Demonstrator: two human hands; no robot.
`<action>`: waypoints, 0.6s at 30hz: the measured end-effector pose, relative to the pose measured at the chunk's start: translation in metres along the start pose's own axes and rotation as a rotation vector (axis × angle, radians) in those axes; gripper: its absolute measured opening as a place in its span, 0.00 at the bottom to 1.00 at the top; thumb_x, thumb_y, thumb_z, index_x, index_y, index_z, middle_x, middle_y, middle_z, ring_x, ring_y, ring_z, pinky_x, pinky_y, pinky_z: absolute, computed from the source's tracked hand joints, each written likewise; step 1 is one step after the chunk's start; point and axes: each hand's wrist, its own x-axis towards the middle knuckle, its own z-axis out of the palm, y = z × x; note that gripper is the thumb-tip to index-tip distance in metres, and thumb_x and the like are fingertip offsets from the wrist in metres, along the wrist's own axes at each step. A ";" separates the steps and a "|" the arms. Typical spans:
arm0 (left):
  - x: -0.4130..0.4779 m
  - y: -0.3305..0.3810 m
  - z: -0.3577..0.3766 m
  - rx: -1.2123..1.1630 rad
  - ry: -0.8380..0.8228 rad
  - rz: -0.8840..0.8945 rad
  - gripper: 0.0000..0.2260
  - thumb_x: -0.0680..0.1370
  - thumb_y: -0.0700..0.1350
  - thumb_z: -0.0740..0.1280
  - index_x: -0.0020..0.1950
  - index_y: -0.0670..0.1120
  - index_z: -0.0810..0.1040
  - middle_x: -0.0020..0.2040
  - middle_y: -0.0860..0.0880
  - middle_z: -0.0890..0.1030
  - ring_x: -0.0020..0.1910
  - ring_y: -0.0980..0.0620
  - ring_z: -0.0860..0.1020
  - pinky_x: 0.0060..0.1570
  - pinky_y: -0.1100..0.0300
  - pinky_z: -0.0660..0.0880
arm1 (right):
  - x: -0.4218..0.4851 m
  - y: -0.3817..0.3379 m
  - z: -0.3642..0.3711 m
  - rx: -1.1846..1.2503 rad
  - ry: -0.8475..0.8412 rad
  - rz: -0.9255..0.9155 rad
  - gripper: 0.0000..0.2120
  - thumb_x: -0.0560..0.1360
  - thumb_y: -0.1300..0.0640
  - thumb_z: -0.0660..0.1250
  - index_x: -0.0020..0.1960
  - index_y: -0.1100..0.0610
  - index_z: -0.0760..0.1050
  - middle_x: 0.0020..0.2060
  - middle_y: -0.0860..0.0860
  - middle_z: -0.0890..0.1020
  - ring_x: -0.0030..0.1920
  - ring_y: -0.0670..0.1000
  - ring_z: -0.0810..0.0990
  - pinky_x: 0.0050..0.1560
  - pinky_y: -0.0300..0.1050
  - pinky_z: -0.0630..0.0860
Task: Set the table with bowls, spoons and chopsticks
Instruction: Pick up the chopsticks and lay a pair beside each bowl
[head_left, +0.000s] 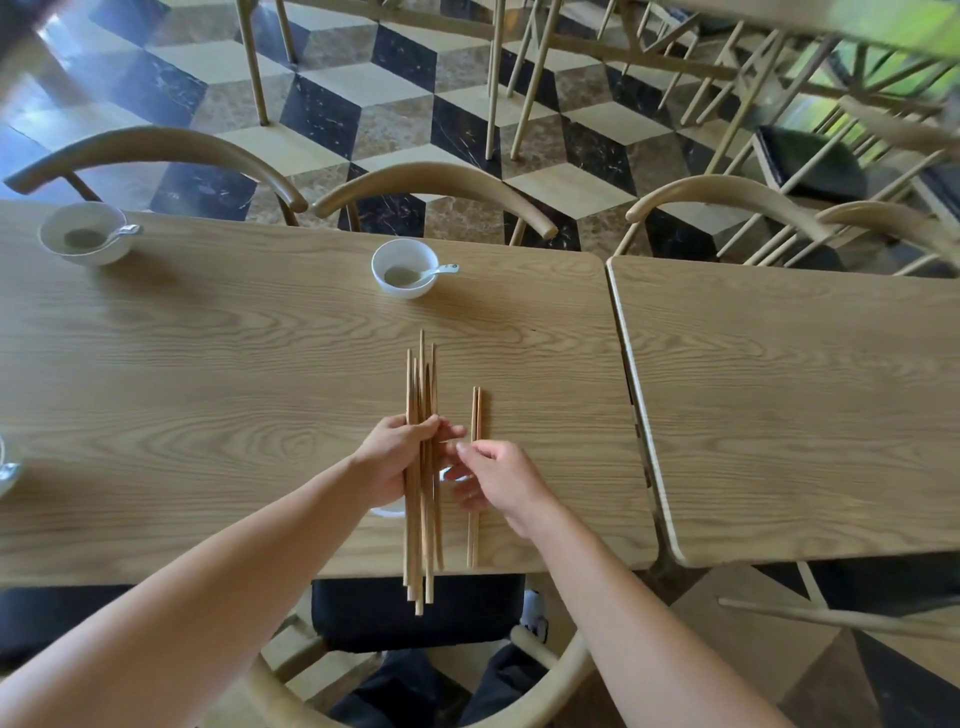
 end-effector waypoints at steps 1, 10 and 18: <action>0.001 -0.001 0.003 -0.022 0.003 0.020 0.10 0.85 0.39 0.59 0.50 0.38 0.77 0.50 0.40 0.85 0.42 0.46 0.85 0.39 0.50 0.83 | -0.005 -0.006 0.001 0.029 -0.053 0.004 0.09 0.78 0.52 0.68 0.51 0.56 0.82 0.47 0.55 0.86 0.40 0.52 0.83 0.38 0.47 0.80; 0.006 -0.006 0.005 -0.117 -0.087 -0.056 0.11 0.85 0.42 0.58 0.55 0.36 0.77 0.56 0.38 0.84 0.54 0.41 0.84 0.54 0.42 0.80 | -0.014 -0.007 0.001 0.004 -0.082 0.078 0.08 0.76 0.63 0.71 0.53 0.65 0.82 0.41 0.56 0.83 0.37 0.52 0.77 0.36 0.41 0.74; 0.016 -0.004 0.012 -0.112 -0.131 -0.039 0.11 0.81 0.38 0.65 0.60 0.31 0.77 0.54 0.37 0.84 0.51 0.43 0.85 0.47 0.50 0.83 | -0.012 -0.003 -0.019 0.108 -0.119 0.183 0.07 0.78 0.59 0.69 0.52 0.62 0.82 0.39 0.52 0.85 0.39 0.51 0.81 0.36 0.43 0.76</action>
